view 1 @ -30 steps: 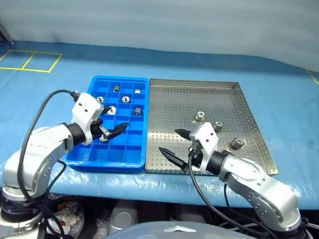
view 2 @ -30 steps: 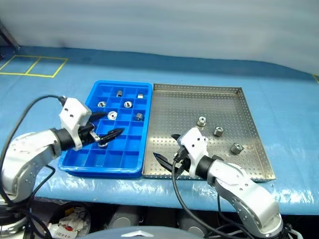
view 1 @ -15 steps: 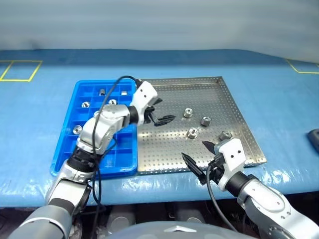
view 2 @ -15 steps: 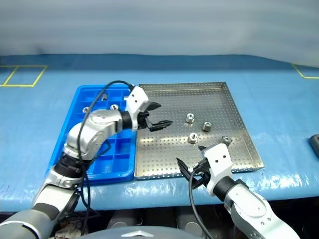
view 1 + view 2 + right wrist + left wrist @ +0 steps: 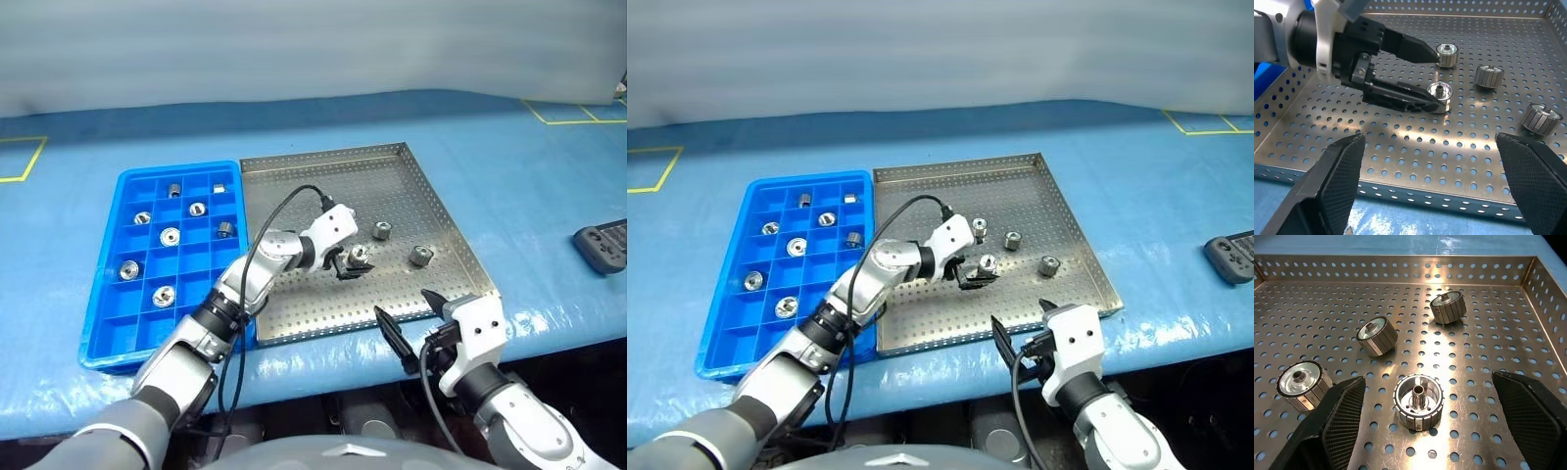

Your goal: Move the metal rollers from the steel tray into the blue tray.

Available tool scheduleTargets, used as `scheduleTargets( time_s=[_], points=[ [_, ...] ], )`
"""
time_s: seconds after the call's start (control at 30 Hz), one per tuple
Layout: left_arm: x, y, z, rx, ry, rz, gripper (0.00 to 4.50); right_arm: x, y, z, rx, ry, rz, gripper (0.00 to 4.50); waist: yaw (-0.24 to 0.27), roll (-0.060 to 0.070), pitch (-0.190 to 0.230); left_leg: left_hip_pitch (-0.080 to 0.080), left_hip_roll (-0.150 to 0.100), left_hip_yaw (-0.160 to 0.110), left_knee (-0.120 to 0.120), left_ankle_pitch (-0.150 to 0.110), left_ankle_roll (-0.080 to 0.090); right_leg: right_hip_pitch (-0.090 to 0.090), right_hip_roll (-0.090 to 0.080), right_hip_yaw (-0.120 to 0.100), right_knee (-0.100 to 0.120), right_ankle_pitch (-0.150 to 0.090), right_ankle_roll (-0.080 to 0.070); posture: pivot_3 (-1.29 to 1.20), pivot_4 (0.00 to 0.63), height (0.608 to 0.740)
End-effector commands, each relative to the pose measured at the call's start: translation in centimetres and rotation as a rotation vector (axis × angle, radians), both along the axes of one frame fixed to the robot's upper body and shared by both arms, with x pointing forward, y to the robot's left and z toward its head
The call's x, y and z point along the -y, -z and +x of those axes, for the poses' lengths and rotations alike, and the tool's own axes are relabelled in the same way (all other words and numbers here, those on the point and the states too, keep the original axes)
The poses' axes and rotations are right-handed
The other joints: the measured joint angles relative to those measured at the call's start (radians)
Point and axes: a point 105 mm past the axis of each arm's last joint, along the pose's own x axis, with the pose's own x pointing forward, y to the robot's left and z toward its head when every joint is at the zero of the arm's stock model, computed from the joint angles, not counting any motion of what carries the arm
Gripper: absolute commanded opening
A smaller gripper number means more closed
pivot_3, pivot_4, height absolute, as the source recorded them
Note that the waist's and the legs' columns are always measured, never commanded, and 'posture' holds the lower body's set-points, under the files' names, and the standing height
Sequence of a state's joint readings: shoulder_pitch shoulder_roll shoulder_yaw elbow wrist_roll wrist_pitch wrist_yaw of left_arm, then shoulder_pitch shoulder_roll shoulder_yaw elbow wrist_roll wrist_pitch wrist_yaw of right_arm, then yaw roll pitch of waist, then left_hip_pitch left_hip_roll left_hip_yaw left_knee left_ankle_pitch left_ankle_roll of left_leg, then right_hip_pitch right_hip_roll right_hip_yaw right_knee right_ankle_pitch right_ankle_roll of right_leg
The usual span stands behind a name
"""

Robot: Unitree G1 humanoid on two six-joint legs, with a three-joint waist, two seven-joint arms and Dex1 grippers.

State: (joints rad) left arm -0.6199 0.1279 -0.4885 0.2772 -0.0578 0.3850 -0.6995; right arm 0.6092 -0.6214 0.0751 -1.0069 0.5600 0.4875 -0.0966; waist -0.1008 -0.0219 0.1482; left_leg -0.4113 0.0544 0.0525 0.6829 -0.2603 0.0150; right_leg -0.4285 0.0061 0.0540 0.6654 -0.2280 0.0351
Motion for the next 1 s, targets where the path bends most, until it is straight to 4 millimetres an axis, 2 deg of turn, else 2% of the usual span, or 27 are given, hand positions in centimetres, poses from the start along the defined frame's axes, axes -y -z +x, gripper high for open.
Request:
scheduleTargets(
  time_s=[0.03, 0.33, 0.43, 0.67, 0.7, 0.83, 1.0],
  points=[
    [1.0, -0.4, -0.1, 0.036, -0.005, -0.03, 4.47, -0.5, -1.4, 0.0, 0.06, -0.007, 0.02, 4.5, -0.002, 0.0, 0.0, 0.0, 0.0, 0.0, 0.0, 0.0, 0.0, 0.0, 0.0, 0.0, 0.0, 0.0, 0.0, -0.24, 0.15, 0.74],
    [1.8, 1.2, 0.8, -0.004, -0.143, -0.041, 4.47, -0.6, -1.7, 0.2, 0.067, -0.01, 0.018, 4.5, -0.013, 0.0, 0.0, 0.0, 0.0, 0.001, 0.0, 0.0, 0.001, 0.0, 0.0, 0.002, 0.0, 0.001, 0.002, -0.24, 0.15, 0.74],
    [1.6, 1.7, 0.9, -0.005, -0.155, -0.016, 3.91, -0.6, -1.7, 0.2, 0.066, -0.009, 0.017, 4.5, -0.02, 0.0, 0.0, 0.0, 0.0, 0.001, 0.0, 0.0, 0.001, 0.0, 0.0, 0.002, 0.0, 0.001, 0.002, -0.24, 0.15, 0.74],
    [0.8, 1.9, 0.6, -0.023, -0.133, 0.02, 1.69, -0.5, -1.8, 0.4, 0.066, -0.011, 0.017, 4.5, -0.022, 0.0, 0.0, 0.0, 0.0, 0.001, 0.0, 0.0, 0.001, 0.0, 0.0, 0.002, 0.0, 0.001, 0.003, -0.21, 0.15, 0.74],
    [0.6, 1.8, 0.5, -0.026, -0.131, 0.019, 1.69, -0.6, -1.8, 0.4, 0.065, -0.013, 0.017, 4.5, -0.022, 0.0, 0.0, 0.0, 0.0, 0.001, 0.0, 0.0, 0.001, 0.0, 0.0, 0.002, 0.0, 0.001, 0.003, -0.21, 0.15, 0.74],
    [0.6, -0.3, -0.6, -0.06, -0.059, -0.049, 1.69, -0.9, -2.0, 0.7, 0.071, -0.039, 0.017, 4.5, -0.021, 0.0, 0.0, 0.0, 0.0, 0.002, 0.0, 0.0, 0.001, 0.0, 0.0, 0.002, 0.0, 0.002, 0.003, -0.17, 0.15, 0.74],
    [-0.6, -5.4, -1.7, -0.095, -0.02, -0.222, 1.69, -1.7, -2.6, 1.4, 0.087, -0.109, 0.006, 4.5, -0.008, 0.0, 0.0, 0.0, 0.0, 0.002, 0.001, 0.0, 0.001, 0.0, 0.0, 0.002, 0.0, 0.002, 0.003, -0.11, 0.15, 0.74]
  ],
)
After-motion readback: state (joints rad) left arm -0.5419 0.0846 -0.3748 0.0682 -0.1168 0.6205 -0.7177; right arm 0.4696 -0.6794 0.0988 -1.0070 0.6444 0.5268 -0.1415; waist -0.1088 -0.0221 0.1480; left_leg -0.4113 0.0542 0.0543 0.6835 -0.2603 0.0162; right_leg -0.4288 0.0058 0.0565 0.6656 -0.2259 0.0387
